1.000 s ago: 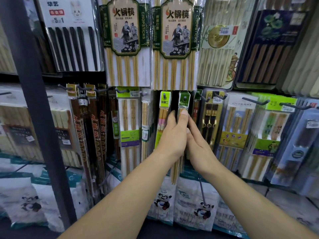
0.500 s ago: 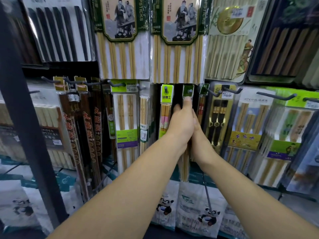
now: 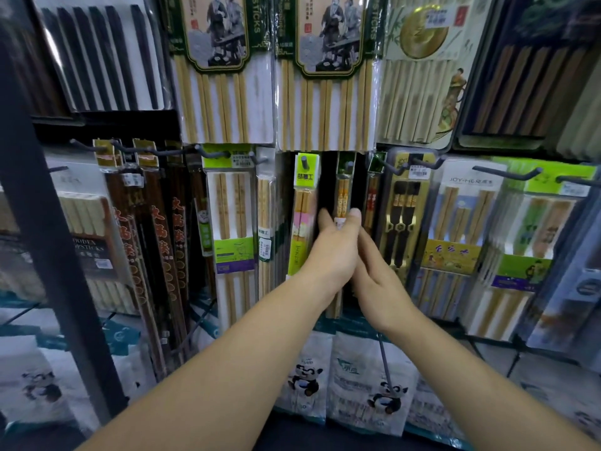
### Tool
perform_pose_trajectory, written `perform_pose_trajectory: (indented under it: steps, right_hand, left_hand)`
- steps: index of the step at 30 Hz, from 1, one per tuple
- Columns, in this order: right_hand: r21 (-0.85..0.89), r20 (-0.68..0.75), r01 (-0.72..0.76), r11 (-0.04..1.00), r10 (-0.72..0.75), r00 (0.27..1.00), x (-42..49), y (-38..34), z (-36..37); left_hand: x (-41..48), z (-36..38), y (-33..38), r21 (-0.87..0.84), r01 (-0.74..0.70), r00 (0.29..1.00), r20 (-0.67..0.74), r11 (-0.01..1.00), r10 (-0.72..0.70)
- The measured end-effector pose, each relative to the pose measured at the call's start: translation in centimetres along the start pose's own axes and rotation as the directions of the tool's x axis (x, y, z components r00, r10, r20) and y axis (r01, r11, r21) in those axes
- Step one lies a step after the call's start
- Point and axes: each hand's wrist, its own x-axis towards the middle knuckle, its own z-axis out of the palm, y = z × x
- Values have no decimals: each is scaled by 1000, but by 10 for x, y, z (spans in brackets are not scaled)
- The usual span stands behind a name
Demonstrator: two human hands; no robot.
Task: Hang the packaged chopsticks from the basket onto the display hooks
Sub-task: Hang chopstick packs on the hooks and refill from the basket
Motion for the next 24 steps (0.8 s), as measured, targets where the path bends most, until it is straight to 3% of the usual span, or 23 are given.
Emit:
perform_pose_trajectory:
  steps: [8,10,13,18,21,24]
  right_hand:
    - [-252,25,-143,957,154,988,-102,23,-12]
    - [-275,84,-217,937,248,965,-133,38,-4]
    - [-324,179,-275,905,344,922,-178,67,19]
    - [-461,348,-317,829,498,795,-253,131,79]
    - [-580,448,-313,752,615,649,-293,173,111]
    - [-625,497,-339,703,694,521,-328,211,136]
  left_hand:
    - [-84,-27,-58,182,-57,988,151,982,29]
    - [-106,-44,-88,224,-49,991,135,973,19]
    - [-136,-70,-141,266,96,994,22,959,-105]
    - [-174,-115,-250,468,324,945,-193,822,-263]
    - [-197,-138,-312,560,484,875,-323,673,-360]
    - [-231,-152,-359,549,623,781,-394,558,-485]
